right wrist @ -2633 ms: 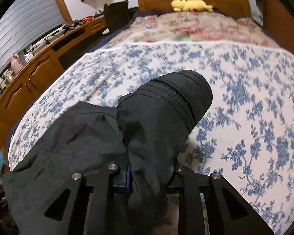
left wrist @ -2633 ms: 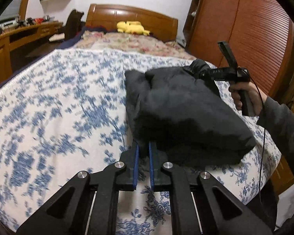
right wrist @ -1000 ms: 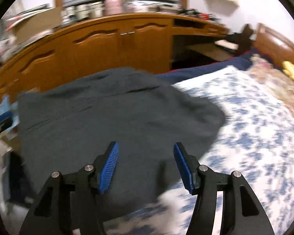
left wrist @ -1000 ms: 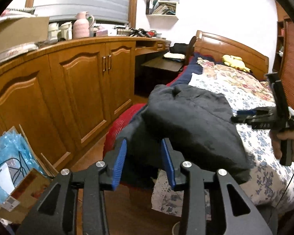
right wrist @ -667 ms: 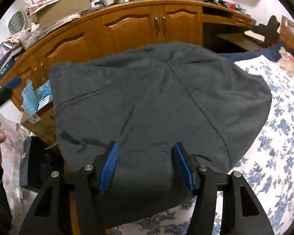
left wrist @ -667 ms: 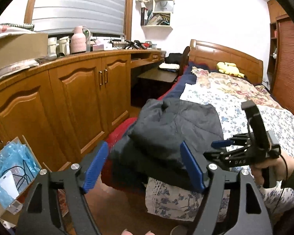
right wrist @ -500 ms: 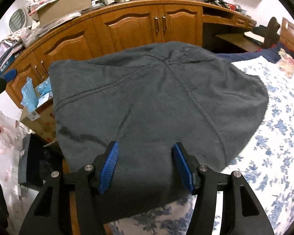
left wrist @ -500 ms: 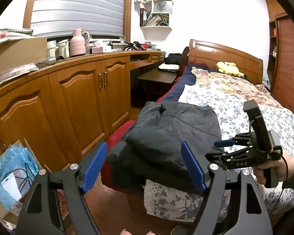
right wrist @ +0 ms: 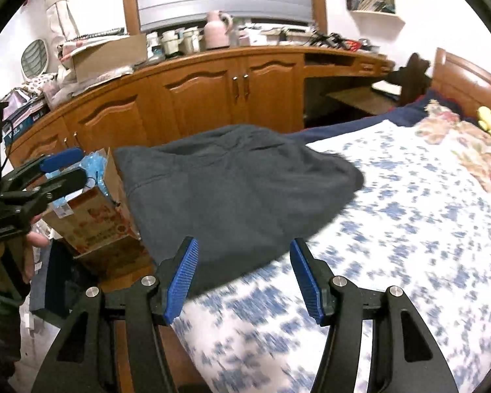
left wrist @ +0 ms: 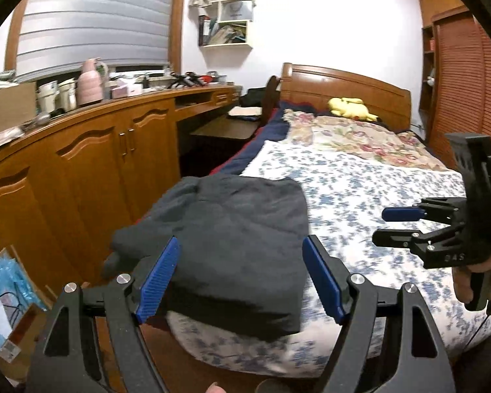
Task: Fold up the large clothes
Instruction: 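Lower the bundle onto the bed corner and open both grippers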
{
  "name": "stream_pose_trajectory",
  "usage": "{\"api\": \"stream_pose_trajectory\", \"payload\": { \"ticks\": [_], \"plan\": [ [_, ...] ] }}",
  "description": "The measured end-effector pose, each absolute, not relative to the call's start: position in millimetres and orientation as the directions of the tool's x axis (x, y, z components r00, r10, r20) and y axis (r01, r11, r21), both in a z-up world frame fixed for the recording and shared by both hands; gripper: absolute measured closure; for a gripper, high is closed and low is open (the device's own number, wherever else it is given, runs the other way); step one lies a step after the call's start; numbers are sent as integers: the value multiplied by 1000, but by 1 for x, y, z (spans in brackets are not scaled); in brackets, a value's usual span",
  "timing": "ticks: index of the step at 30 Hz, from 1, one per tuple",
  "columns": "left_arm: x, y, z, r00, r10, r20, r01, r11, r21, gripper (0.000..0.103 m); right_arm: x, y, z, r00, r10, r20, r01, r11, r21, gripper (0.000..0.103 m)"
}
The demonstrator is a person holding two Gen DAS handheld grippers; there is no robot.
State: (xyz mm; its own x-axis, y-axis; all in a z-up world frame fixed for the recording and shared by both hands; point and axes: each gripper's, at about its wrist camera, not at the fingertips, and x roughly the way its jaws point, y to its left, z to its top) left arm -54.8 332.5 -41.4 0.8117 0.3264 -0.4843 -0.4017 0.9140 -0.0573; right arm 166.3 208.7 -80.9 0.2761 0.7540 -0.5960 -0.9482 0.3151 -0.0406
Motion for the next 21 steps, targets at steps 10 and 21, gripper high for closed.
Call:
{"api": "stream_pose_trajectory", "payload": {
  "ticks": [10, 21],
  "plan": [
    [-19, 250, -27, 838, 242, -490, -308, 950, -58, 25, 154, 108, -75, 362, 753, -550, -911, 410, -38, 24],
    [10, 152, -17, 855, 143, -499, -195, 979, -53, 25, 129, -20, -65, 535, 708, -460, -804, 594, -22, 16]
  ]
}}
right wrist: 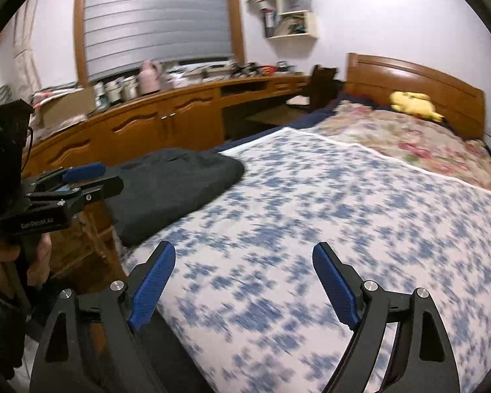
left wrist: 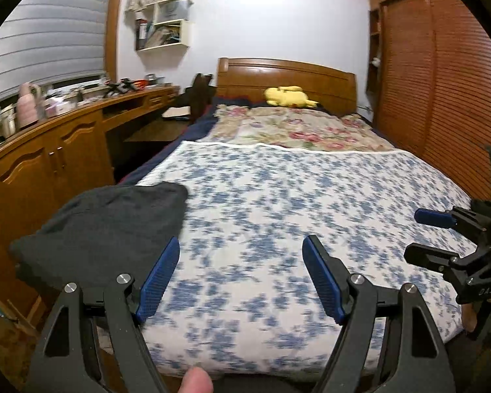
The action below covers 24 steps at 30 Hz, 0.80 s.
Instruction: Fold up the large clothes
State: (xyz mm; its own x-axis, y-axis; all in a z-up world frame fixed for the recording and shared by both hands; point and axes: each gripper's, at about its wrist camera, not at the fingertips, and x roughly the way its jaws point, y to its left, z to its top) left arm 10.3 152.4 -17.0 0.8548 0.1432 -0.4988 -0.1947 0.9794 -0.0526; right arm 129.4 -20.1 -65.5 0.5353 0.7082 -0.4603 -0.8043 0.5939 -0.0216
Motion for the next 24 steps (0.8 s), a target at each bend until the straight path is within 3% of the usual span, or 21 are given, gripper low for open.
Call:
{"api": "stream_pose_trajectory", "payload": {
  "ticks": [13, 24],
  "plan": [
    [20, 40, -20, 868, -33, -496, -17, 995, -96, 25, 79, -129, -62, 696, 588, -412, -636, 771, 25, 16],
    [9, -24, 25, 898, -97, -429, 74, 995, -69, 25, 24, -196, -40, 807, 500, -314, -515, 856, 39, 8]
  ]
}}
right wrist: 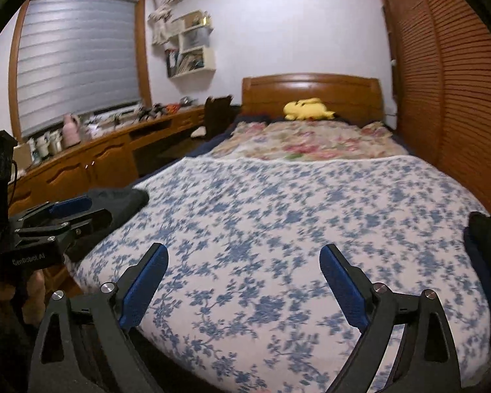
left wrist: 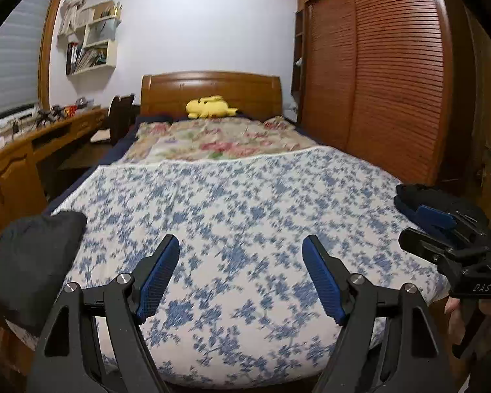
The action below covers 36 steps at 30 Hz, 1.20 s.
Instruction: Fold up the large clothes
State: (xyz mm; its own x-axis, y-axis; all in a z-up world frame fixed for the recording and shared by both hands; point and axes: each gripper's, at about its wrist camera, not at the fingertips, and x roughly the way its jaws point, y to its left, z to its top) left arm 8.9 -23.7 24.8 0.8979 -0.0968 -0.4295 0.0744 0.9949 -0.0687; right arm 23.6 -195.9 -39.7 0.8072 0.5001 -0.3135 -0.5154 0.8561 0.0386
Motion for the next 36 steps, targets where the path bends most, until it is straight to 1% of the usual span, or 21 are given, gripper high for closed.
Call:
{"api": "stream_pose_trajectory", "payload": {
  "ticks": [8, 13, 19, 25, 36],
  "plan": [
    [-10, -42, 63, 930, -105, -353, 99, 994, -36, 25, -23, -225, -15, 869, 446, -212, -446, 893, 51, 8],
    [-22, -43, 74, 940, -111, -323, 104, 994, -38, 25, -47, -231, -11, 891, 417, -177, -416, 908, 42, 7],
    [-34, -38, 79, 948, -91, -305, 82, 996, -41, 25, -51, -221, -17, 912, 384, -144, -384, 923, 26, 7],
    [-39, -29, 75, 951, -64, -303, 52, 998, -46, 25, -49, -213, -25, 923, 360, -134, -361, 932, 12, 7],
    [-33, -24, 66, 946, -55, -319, 39, 998, -56, 25, -35, -219, -25, 918, 366, -150, -367, 930, 26, 7]
  ]
}}
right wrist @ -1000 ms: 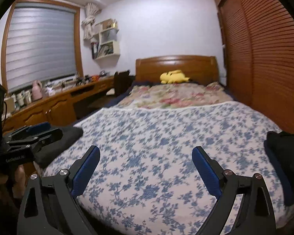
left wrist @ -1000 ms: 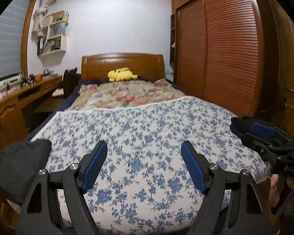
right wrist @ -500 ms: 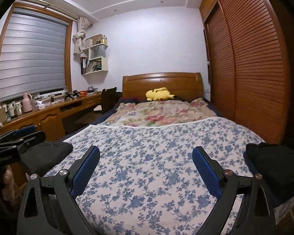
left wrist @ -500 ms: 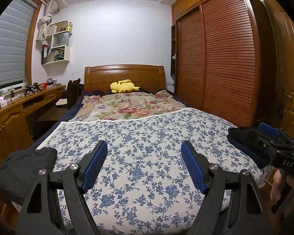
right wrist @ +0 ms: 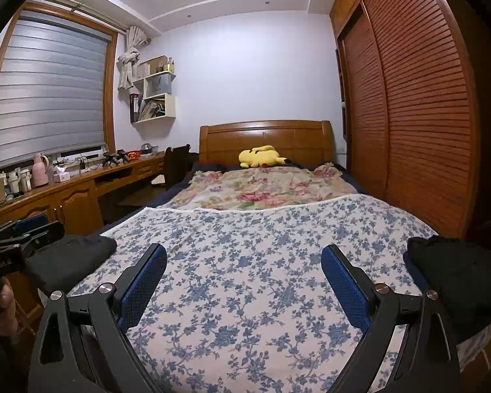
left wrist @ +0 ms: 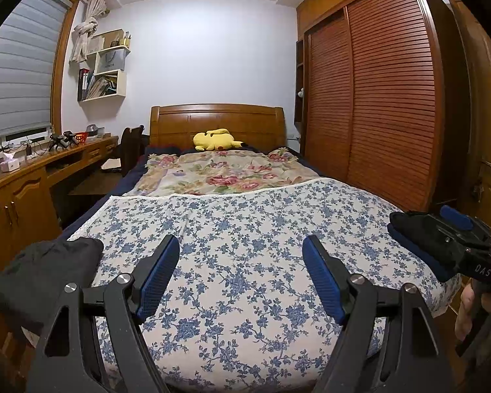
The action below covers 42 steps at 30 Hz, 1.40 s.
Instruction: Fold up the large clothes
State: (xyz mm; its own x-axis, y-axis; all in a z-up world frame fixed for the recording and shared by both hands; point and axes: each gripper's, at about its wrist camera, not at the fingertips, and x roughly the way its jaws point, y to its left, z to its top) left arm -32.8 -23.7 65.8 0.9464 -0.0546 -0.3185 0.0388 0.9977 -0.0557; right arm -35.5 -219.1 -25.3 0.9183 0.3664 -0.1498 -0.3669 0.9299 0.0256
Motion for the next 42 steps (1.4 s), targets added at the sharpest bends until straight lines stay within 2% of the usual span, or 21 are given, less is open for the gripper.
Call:
{"api": "stream_pose_trajectory", "payload": {
  "ticks": [42],
  "plan": [
    [-35, -20, 62, 947, -49, -318, 34, 998, -50, 25, -36, -226, -26, 910, 385, -152, -386, 922, 26, 7]
  ]
}}
